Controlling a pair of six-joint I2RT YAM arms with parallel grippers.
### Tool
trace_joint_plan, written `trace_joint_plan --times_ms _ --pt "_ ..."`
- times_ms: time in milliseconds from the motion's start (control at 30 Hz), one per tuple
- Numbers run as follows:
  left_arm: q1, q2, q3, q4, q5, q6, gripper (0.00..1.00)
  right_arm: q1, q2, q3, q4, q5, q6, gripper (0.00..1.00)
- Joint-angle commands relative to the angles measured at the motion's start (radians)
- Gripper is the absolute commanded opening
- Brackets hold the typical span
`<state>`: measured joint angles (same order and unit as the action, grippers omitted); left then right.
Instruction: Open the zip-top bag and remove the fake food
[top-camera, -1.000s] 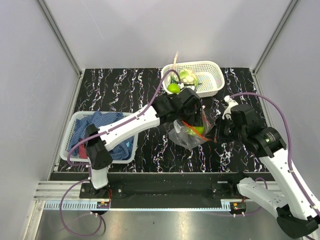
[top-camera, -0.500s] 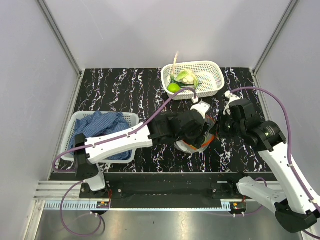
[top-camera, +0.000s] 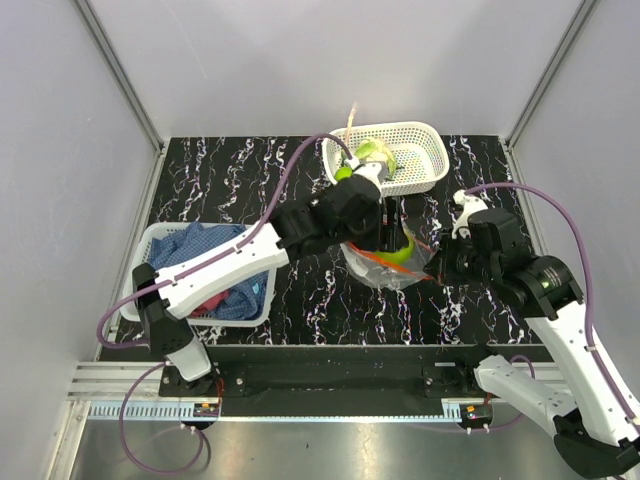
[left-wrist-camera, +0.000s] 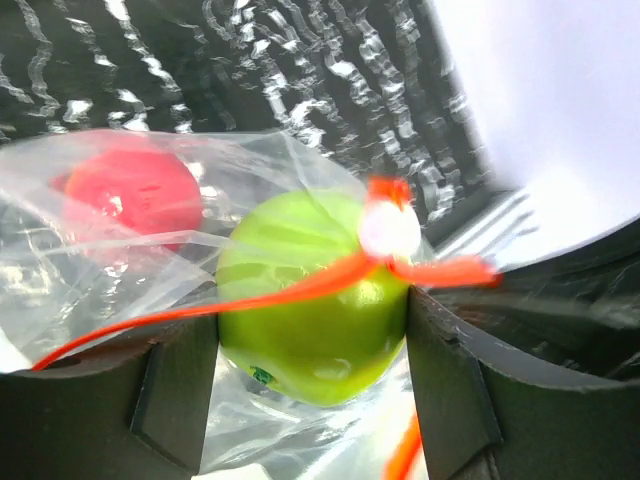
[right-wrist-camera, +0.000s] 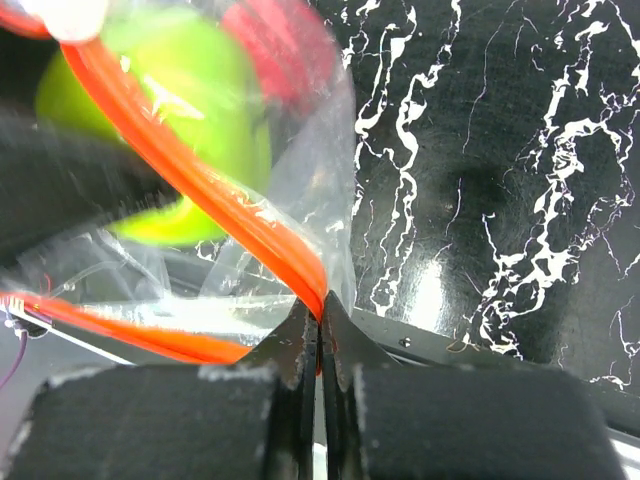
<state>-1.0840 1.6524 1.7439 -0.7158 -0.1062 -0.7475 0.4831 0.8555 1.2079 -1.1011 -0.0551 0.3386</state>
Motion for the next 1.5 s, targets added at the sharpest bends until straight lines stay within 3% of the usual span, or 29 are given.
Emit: trace_joint_plan --times_ms 0,133,300,433,533,733,933,1033,1067,1133,1167,1200,1400,1467 --pt "0.030 -0.039 -0.001 0.122 0.226 -0.160 0.00 -0.005 0.004 0.005 -0.020 0.049 0.016 0.00" --pt "0.056 -0.083 -0.107 0.156 0.308 -0.279 0.00 -0.005 0.031 0.009 -0.046 0.115 0.063 0.00" --pt "0.071 -0.193 -0.271 0.329 0.342 -0.384 0.00 -0.005 0.054 -0.030 -0.062 0.155 0.117 0.00" --pt "0.087 -0.232 -0.389 0.335 0.338 -0.380 0.00 -0.005 0.051 -0.051 -0.052 0.121 0.125 0.00" --pt "0.088 -0.195 -0.428 0.352 0.326 -0.340 0.00 -0.005 0.024 -0.080 -0.025 0.045 0.132 0.00" --pt "0.098 0.024 -0.383 0.388 0.339 -0.234 0.00 -0.005 0.008 -0.157 0.018 -0.061 0.154 0.00" --pt "0.104 0.156 -0.308 0.279 0.310 -0.116 0.02 -0.005 0.011 -0.196 0.032 -0.077 0.166 0.00" --pt "0.102 0.161 -0.304 0.247 0.297 -0.092 0.18 -0.005 0.019 -0.195 0.026 -0.081 0.175 0.00" --pt "0.098 0.155 -0.307 0.246 0.278 -0.084 0.31 -0.005 0.022 -0.196 0.024 -0.083 0.175 0.00" --pt "0.092 0.129 -0.307 0.237 0.258 -0.050 0.41 -0.005 0.020 -0.202 0.020 -0.086 0.175 0.00" --pt "0.079 0.123 -0.301 0.230 0.234 -0.040 0.58 -0.005 0.017 -0.203 0.021 -0.084 0.175 0.00" --pt "0.073 0.113 -0.282 0.225 0.226 -0.026 0.64 -0.005 0.013 -0.206 0.021 -0.086 0.175 0.00" --pt "0.016 0.136 -0.209 0.187 0.162 0.069 0.81 -0.005 0.017 -0.202 0.021 -0.098 0.166 0.00" --pt "-0.007 0.142 -0.178 0.167 0.128 0.102 0.82 -0.005 0.020 -0.200 0.023 -0.101 0.163 0.00"
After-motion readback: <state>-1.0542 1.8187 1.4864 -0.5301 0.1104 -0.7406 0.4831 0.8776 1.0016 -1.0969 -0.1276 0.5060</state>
